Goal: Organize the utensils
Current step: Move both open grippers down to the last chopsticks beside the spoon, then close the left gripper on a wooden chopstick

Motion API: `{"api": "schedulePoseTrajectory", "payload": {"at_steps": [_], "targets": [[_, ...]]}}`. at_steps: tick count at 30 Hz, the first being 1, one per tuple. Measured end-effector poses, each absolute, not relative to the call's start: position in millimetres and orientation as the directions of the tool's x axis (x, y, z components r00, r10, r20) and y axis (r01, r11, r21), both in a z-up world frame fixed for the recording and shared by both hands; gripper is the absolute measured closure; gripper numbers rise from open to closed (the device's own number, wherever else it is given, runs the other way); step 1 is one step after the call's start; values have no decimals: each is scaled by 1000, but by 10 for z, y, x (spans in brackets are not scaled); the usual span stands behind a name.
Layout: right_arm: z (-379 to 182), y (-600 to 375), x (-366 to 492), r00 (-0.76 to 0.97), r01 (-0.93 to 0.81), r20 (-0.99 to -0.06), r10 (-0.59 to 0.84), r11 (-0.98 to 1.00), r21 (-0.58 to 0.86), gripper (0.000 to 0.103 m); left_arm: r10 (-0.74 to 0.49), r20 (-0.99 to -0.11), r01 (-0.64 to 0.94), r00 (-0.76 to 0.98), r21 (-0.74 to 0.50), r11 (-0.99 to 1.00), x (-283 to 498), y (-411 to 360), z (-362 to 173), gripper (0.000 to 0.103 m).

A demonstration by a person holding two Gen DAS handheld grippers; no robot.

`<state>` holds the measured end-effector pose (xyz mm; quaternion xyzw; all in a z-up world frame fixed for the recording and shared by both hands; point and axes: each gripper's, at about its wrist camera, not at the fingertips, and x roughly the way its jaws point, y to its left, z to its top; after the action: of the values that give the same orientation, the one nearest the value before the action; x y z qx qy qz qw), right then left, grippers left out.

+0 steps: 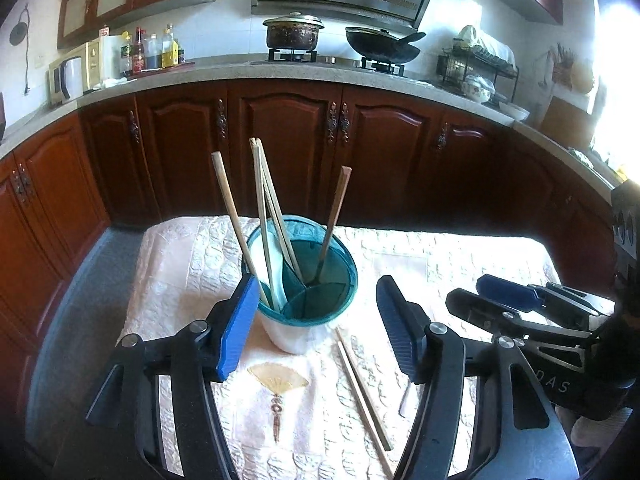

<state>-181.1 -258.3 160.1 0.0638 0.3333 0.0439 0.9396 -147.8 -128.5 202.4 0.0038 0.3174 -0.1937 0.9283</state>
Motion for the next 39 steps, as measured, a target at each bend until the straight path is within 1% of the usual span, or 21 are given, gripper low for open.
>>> {"api": "schedulePoseTrajectory", "payload": {"at_steps": [7,15,20,26,28,30,33,35,37,38,39], "targets": [[1536,-2640,-1917,765,-25,-633,116,988,151,61,-375,-611,376,697,-134,917,-1535,-1323,1940,37],[1287,-2783,-1976,727,9,-679,102,987,158,61,-398,-654,397,643,-160,904,-1541,-1388,1752,36],[1060,-2903,-2028,698,38,-710,95,985,169,61,-415,-709,388,570,-212,897,-1483,-1357,1461,36],[684,-3131,-2045,641,103,-763,85,975,195,61,-448,-772,387,451,-283,878,-1435,-1430,992,37],[610,-3187,-2044,630,119,-772,91,970,212,61,-451,-782,386,430,-292,875,-1422,-1475,874,44],[565,-3213,-2045,623,126,-776,95,967,219,61,-449,-796,391,406,-294,872,-1405,-1548,762,48],[520,-3239,-2028,617,131,-781,99,966,225,61,-453,-812,386,368,-309,869,-1367,-1665,605,49],[490,-3260,-2007,613,132,-783,105,964,232,61,-446,-823,383,352,-308,871,-1345,-1742,512,52],[460,-3280,-1968,608,135,-787,106,963,234,61,-434,-836,383,334,-300,873,-1308,-1807,419,64],[459,-3286,-1967,607,136,-788,107,962,235,61,-431,-844,385,320,-300,873,-1287,-1840,363,68],[444,-3302,-1966,604,139,-790,107,961,237,61,-428,-849,388,309,-299,872,-1276,-1869,316,75]]}}
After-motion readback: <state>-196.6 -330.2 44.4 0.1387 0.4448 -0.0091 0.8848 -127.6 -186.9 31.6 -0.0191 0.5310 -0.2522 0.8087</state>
